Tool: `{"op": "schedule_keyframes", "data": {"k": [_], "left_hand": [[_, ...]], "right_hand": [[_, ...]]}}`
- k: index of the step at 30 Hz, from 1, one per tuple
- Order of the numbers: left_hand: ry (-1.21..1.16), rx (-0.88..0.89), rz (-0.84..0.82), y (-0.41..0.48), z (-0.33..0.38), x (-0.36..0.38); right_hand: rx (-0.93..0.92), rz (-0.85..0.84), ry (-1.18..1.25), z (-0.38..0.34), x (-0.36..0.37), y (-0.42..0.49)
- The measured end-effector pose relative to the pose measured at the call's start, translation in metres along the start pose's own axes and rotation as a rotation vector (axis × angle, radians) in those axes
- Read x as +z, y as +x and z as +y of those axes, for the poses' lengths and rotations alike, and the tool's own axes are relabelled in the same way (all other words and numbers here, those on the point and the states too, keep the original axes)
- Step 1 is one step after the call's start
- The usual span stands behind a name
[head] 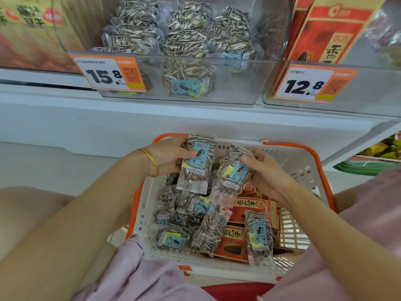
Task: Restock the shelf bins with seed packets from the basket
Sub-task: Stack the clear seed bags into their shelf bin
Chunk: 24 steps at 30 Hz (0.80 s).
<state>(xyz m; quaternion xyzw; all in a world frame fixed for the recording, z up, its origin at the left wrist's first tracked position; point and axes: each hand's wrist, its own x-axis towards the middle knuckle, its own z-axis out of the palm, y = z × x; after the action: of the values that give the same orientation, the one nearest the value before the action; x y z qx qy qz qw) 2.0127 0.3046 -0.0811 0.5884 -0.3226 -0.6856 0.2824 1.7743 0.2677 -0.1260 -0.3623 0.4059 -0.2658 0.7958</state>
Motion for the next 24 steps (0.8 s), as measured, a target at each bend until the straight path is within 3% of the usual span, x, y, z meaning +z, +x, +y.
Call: {"op": "schedule_keyframes", "data": {"k": [4,8,11,13,20,24], "left_hand": [[-0.007,0.022,-0.044,-0.004,0.005,0.011],[-0.057,0.065,-0.056,-0.01,0.01,0.027],[0.097,0.139,-0.107,-0.014,0.013,0.035],[0.209,0.228,-0.098,-0.017,0.014,0.046],[0.104,0.44,-0.008,-0.039,0.059,0.041],[0.301,0.633,0.032,-0.062,0.107,0.034]], "right_hand": [[-0.064,-0.048,0.113,-0.004,0.014,-0.002],[-0.115,0.035,0.169,-0.007,0.031,-0.009],[-0.163,0.067,0.193,-0.013,0.045,-0.018],[-0.168,0.101,0.127,-0.022,0.06,-0.023],[-0.262,-0.003,-0.072,-0.08,0.088,-0.043],[-0.352,-0.085,-0.25,-0.129,0.1,-0.046]]}}
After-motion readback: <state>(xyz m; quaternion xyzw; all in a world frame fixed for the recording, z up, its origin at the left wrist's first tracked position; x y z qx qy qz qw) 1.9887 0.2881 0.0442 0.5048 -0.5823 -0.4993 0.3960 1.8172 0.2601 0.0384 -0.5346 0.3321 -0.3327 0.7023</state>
